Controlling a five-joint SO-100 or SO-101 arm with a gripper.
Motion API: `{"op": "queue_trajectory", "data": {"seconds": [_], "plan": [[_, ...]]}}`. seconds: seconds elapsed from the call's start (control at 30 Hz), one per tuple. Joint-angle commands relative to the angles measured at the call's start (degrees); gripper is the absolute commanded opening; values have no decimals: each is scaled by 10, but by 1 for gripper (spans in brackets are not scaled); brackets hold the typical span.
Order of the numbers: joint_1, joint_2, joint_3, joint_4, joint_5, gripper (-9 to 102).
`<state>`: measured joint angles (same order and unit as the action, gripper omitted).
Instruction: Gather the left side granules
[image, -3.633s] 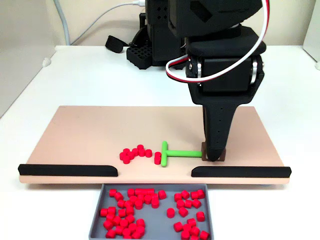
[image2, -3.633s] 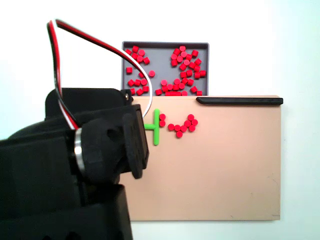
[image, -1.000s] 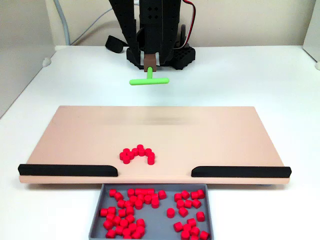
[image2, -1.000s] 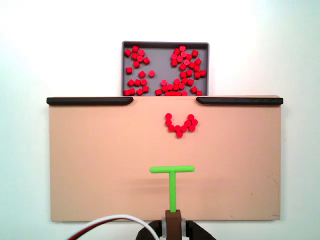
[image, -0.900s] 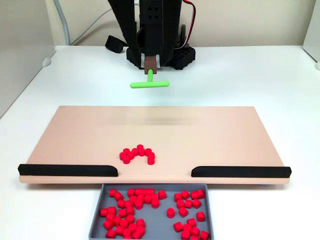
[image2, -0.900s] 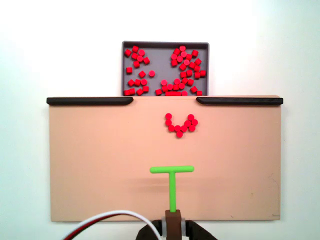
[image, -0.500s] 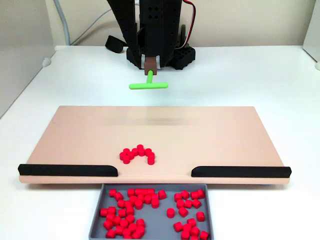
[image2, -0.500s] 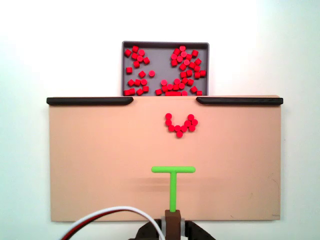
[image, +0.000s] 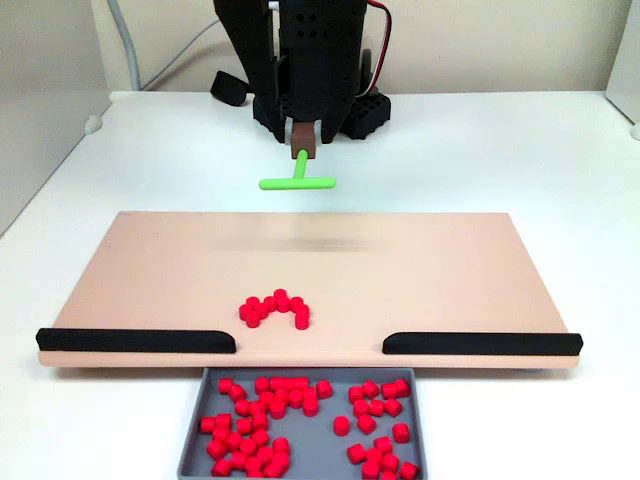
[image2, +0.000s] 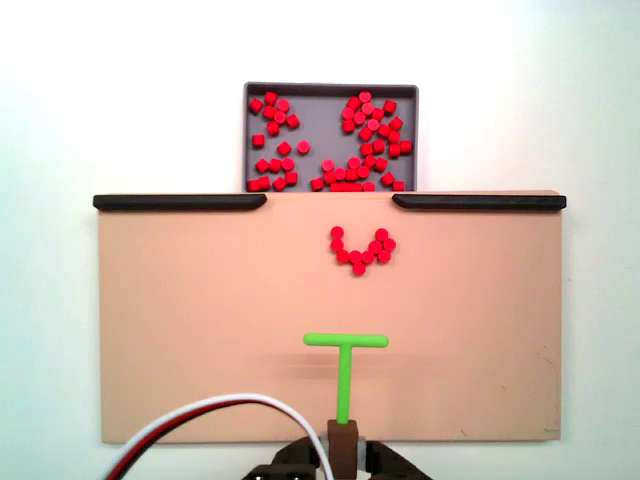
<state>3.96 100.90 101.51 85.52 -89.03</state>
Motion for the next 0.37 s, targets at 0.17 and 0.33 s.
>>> {"op": "queue_trajectory", "data": {"seconds": [0.17, 0.33], "plan": [[3, 22, -4, -4, -4, 0], [5, 24, -4, -4, -4, 0]]}}
